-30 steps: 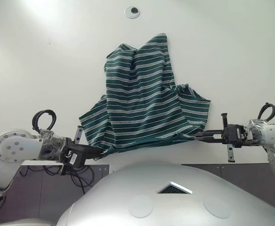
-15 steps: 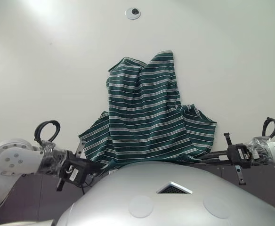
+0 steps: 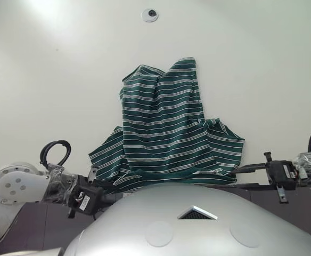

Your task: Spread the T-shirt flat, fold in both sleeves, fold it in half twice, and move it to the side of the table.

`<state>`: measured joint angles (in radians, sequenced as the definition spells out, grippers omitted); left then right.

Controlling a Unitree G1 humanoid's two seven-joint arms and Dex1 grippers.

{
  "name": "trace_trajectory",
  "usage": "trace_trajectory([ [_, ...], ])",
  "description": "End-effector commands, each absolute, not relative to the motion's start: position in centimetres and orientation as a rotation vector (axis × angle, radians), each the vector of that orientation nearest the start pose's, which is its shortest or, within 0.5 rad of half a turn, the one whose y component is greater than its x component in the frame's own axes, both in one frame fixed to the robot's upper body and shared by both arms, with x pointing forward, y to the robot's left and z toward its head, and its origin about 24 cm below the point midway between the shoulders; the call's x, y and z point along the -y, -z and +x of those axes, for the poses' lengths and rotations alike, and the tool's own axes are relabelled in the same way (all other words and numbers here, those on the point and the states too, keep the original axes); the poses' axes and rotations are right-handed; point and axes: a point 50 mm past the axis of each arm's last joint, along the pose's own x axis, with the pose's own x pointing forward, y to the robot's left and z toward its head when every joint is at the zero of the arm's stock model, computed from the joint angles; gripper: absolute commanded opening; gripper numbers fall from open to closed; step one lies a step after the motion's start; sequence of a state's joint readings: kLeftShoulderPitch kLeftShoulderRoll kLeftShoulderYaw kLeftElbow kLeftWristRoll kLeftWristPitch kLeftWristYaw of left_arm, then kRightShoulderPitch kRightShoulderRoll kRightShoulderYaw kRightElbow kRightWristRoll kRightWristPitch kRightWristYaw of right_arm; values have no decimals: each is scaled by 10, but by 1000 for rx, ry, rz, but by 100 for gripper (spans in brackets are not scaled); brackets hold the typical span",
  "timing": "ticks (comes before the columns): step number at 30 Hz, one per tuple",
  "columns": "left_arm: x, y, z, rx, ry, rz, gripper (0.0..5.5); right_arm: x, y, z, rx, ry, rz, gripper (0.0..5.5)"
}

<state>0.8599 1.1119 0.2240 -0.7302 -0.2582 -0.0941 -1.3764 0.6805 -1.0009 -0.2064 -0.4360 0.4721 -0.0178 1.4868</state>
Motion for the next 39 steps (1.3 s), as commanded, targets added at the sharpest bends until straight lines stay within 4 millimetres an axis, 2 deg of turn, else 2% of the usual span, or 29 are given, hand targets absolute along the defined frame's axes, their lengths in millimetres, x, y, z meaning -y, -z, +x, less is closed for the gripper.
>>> trace_trajectory([
  [1,-215,-130,88,-498,1735,611,181,260,-103,113,-524,-1536,-354,205],
  [3,-212,-141,108,-352,1646,601,216,258,-109,135,-373,-1451,-426,231],
  [5,-210,-147,150,-157,1408,665,216,246,-113,175,-170,-1278,-495,231],
  [7,-208,-141,194,-61,1186,685,216,229,-106,206,-71,-1173,-534,231],
  [9,-207,-126,219,-69,1095,724,216,213,-92,226,-58,-1125,-572,231],
  [13,-198,-88,260,-133,1020,812,216,175,-62,265,-84,-1060,-639,231],
  [16,-207,-52,295,-250,900,939,216,159,-41,284,-141,-1025,-704,231],
  [20,-227,-26,314,-382,801,1081,216,159,-14,297,-261,-964,-774,231],
  [22,-230,-21,318,-398,787,1104,216,163,-3,300,-317,-946,-812,231],
  [26,-235,-16,325,-398,741,1144,216,184,8,312,-413,-823,-892,231],
  [29,-244,-22,334,-380,644,1230,216,203,7,320,-447,-714,-916,231],
  [33,-260,-37,343,-327,492,1324,216,216,5,323,-467,-645,-919,231],
  [36,-263,-55,351,-218,396,1321,216,213,5,322,-443,-672,-880,231],
  [39,-248,-69,356,-61,429,1255,216,197,-3,323,-324,-721,-778,231],
])
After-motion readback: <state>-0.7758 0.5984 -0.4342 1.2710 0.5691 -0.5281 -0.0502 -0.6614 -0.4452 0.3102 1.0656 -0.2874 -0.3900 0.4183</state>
